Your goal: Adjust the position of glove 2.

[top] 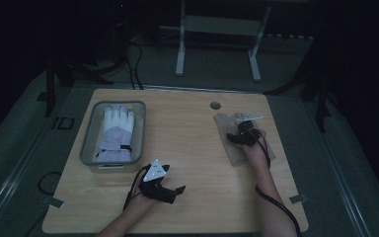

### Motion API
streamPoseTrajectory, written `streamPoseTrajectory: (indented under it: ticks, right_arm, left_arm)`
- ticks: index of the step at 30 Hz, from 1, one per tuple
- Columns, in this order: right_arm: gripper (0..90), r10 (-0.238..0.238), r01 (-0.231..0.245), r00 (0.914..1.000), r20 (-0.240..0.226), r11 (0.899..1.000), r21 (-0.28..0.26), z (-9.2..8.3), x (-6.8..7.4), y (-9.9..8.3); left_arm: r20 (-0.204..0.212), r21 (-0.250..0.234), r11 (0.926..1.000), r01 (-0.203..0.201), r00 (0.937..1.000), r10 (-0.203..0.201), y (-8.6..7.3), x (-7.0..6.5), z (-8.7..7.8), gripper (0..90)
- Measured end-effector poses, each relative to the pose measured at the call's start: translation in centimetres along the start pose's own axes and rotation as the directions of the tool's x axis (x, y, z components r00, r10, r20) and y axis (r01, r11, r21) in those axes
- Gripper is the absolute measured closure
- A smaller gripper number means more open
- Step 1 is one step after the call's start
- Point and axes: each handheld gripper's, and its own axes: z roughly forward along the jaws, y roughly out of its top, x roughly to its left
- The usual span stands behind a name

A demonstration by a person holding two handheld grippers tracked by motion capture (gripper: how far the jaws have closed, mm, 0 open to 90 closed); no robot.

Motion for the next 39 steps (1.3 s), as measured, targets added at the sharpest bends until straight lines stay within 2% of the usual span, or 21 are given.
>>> streamPoseTrajectory:
  ticks: [2,5,7,9,12,18,20,22,24,26,28,31,33,36,39]
  right_arm:
    - [48.8,-0.007,0.007,1.0000,0.007,1.000,0.005,-0.1,0.2,0.0]
    - [64.0,-0.018,0.018,0.9998,0.001,1.000,0.009,-0.2,0.4,0.0]
    - [74.8,-0.001,0.001,0.9999,-0.010,1.000,0.014,-0.4,0.5,0.0]
    - [77.4,0.028,-0.028,0.9995,-0.014,0.999,0.029,-0.5,0.7,0.1]
    - [78.3,0.025,-0.025,0.9994,-0.022,0.999,0.029,-0.8,1.5,0.2]
    - [78.6,0.091,-0.094,0.9922,-0.085,0.995,-0.030,-2.0,3.9,1.0]
    - [78.6,0.119,-0.126,0.9887,-0.091,0.990,-0.070,-2.5,4.9,1.3]
    - [78.6,0.139,-0.153,0.9821,-0.127,0.982,-0.109,-3.0,6.0,1.7]
    - [78.6,0.146,-0.161,0.9807,-0.130,0.979,-0.121,-3.3,7.3,2.1]
    - [78.6,0.177,-0.197,0.9731,-0.147,0.971,-0.134,-3.5,8.4,2.6]
    - [78.5,0.187,-0.206,0.9724,-0.140,0.968,-0.145,-3.8,9.6,3.1]
    - [78.3,0.227,-0.247,0.9658,-0.126,0.952,-0.183,-4.1,11.4,3.4]
    - [78.2,0.247,-0.265,0.9620,-0.117,0.947,-0.181,-3.8,12.5,3.3]
    - [78.2,0.288,-0.302,0.9517,-0.107,0.939,-0.164,-2.9,13.8,3.0]
    - [78.1,0.283,-0.293,0.9549,-0.089,0.947,-0.134,-1.8,15.0,2.5]
  left_arm:
    - [0.000,0.000,1.0000,-0.002,1.0000,0.002,0.0,0.0,0.0,2.4]
    - [0.000,-0.002,1.0000,0.002,1.0000,-0.002,0.0,0.0,0.0,2.4]
    - [0.002,-0.001,1.0000,0.005,1.0000,-0.005,0.0,0.0,0.0,2.4]
    - [0.002,-0.003,1.0000,0.007,1.0000,-0.007,0.0,0.1,0.0,2.4]
    - [0.000,-0.003,1.0000,0.004,1.0000,-0.004,0.0,0.0,0.0,2.4]
    - [0.001,-0.003,0.9999,0.011,0.9999,-0.011,0.0,0.1,0.0,2.4]
    - [-0.001,-0.004,1.0000,0.009,1.0000,-0.009,0.0,0.1,0.0,2.4]
    - [-0.001,-0.006,1.0000,0.006,1.0000,-0.006,0.0,0.1,0.0,2.4]
    - [-0.001,-0.006,1.0000,0.005,1.0000,-0.005,0.0,0.0,0.0,2.4]
    - [-0.003,-0.007,1.0000,0.002,1.0000,-0.002,0.0,0.0,0.0,2.4]
    - [-0.005,-0.009,1.0000,0.001,1.0000,-0.001,0.0,0.0,-0.1,2.4]
    - [-0.005,-0.011,0.9999,0.002,1.0000,-0.002,0.0,0.0,-0.1,2.4]
    - [-0.006,-0.014,0.9999,0.004,1.0000,-0.004,0.0,0.0,-0.1,2.4]
    - [-0.006,-0.015,0.9999,0.006,1.0000,-0.006,0.0,0.0,-0.1,2.5]
    - [-0.005,-0.013,0.9999,0.002,1.0000,-0.002,0.0,0.0,-0.1,2.4]
